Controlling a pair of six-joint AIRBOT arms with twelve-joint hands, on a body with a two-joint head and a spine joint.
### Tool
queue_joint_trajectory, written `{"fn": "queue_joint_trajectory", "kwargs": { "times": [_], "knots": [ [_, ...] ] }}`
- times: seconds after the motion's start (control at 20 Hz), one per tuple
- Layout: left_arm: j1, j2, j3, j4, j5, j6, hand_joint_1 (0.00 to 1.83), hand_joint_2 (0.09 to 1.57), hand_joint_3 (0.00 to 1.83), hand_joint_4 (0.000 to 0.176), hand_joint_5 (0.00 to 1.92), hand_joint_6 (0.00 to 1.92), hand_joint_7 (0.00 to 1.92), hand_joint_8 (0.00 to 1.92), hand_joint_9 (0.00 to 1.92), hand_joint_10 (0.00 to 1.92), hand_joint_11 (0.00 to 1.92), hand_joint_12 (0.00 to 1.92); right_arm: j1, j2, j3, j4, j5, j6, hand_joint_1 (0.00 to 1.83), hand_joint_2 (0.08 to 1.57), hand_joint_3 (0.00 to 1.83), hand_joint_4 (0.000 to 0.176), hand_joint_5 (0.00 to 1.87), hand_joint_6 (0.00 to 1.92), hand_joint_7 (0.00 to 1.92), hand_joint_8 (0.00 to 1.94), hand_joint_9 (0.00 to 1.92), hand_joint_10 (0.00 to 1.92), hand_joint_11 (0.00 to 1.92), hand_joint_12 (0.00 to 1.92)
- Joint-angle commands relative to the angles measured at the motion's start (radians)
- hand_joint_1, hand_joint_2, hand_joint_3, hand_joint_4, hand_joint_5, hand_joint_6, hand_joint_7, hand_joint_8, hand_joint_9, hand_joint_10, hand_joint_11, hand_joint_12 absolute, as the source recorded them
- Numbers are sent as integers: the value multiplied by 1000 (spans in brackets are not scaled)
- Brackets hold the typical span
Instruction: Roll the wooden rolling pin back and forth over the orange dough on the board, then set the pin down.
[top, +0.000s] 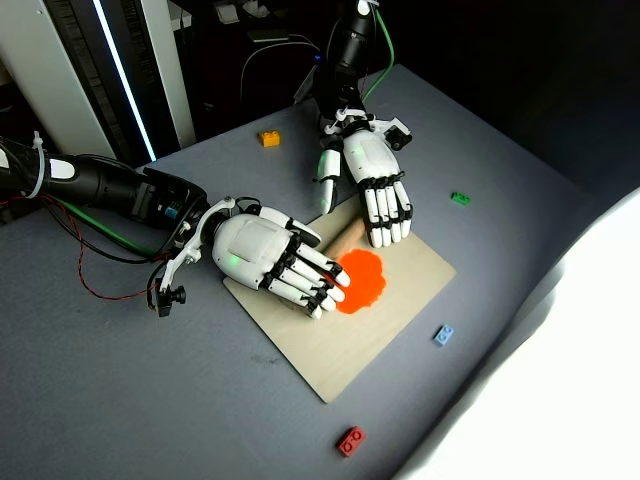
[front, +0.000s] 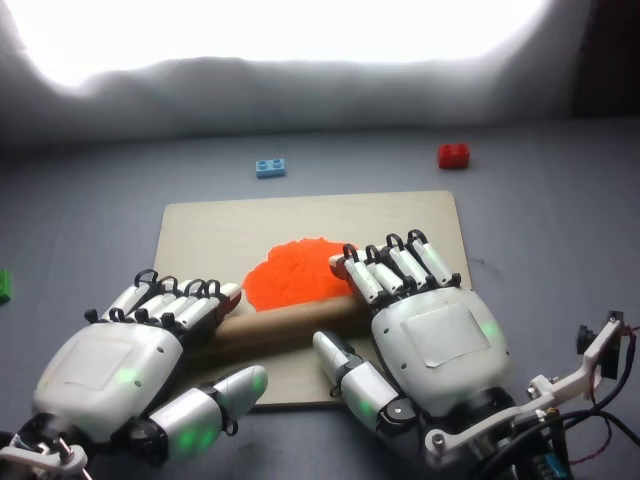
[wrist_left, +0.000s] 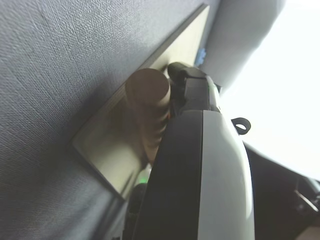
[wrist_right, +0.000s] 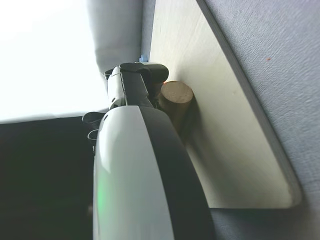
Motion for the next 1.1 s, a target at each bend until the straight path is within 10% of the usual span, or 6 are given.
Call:
{"fn": "queue_joint_trajectory", "kwargs": {
  "times": [0.0,1.05],
  "knots": [
    [4,6,-3,43,-100,-6,0,1324,0,0,267,0,338,0,294,1,0,628,-10,4,-5,-19,51,-8,0,1366,0,0,140,615,481,10,168,635,0,1165],
    [35,1,-16,76,-103,-7,0,1333,0,0,271,6,341,5,289,4,0,582,-20,7,-52,-19,94,-55,0,1365,0,0,126,622,462,0,134,615,0,1130]
  ]
}}
